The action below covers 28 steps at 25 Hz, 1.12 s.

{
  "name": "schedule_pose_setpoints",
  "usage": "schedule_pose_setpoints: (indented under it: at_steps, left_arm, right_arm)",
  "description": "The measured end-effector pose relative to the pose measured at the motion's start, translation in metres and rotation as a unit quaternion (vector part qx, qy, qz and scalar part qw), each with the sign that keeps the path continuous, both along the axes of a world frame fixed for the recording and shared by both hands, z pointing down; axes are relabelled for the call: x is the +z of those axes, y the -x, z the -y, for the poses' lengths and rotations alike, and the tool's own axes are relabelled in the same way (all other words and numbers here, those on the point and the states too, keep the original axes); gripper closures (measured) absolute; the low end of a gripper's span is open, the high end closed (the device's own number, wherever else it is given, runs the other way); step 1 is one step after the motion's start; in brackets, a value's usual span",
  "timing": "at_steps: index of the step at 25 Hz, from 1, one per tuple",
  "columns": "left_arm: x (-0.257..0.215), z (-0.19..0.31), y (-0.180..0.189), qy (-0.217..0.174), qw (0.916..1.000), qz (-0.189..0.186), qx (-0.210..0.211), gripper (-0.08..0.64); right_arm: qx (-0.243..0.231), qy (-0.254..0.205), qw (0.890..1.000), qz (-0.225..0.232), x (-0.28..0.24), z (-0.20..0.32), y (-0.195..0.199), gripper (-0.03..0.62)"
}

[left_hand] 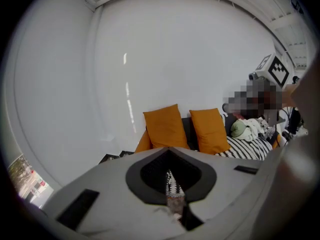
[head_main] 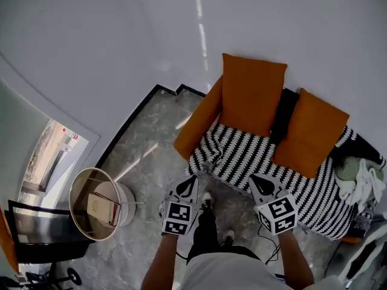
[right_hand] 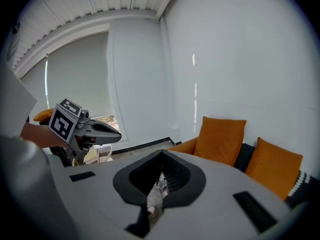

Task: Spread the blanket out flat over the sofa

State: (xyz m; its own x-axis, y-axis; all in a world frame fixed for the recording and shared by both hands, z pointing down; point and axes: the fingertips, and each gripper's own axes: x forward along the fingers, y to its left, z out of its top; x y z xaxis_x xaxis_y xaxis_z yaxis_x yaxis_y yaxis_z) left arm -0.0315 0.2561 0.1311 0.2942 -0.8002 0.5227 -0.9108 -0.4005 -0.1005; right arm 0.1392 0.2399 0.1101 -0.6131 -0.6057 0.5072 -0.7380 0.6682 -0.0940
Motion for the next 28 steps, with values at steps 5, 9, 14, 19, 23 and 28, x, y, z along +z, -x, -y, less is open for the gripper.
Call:
schedule_pose_setpoints:
  at_steps: [5,9,14,19,23,28]
  left_arm:
    - [0.04,0.054,0.017,0.027,0.9995,-0.001,0.013,0.551]
    - [0.069,0.094,0.034,0.046,0.9987,0.003,0.023,0.551]
    - [0.112,0.132,0.053,0.07,0.9971,-0.002,0.032,0.551]
    - [0.17,0.152,0.059,0.116,0.9918,-0.031,0.044,0.551]
    - [0.221,0.169,0.058,0.146,0.9865,-0.06,0.043,0.549]
    - [0.287,0.183,0.051,0.183,0.9783,-0.083,0.051,0.54]
  right_arm:
    - [0.019,0.023,1.0,-0.012,0.033,0.049,0.014,0.593]
    - [0.022,0.038,0.999,-0.018,0.063,0.085,0.031,0.594]
    - [0.024,0.05,0.998,-0.024,0.101,0.123,0.054,0.594]
    - [0.025,0.066,0.997,-0.025,0.148,0.148,0.064,0.594]
    - [0.05,0.08,0.995,-0.033,0.193,0.171,0.062,0.594]
    - [0.086,0.107,0.99,-0.021,0.249,0.189,0.057,0.594]
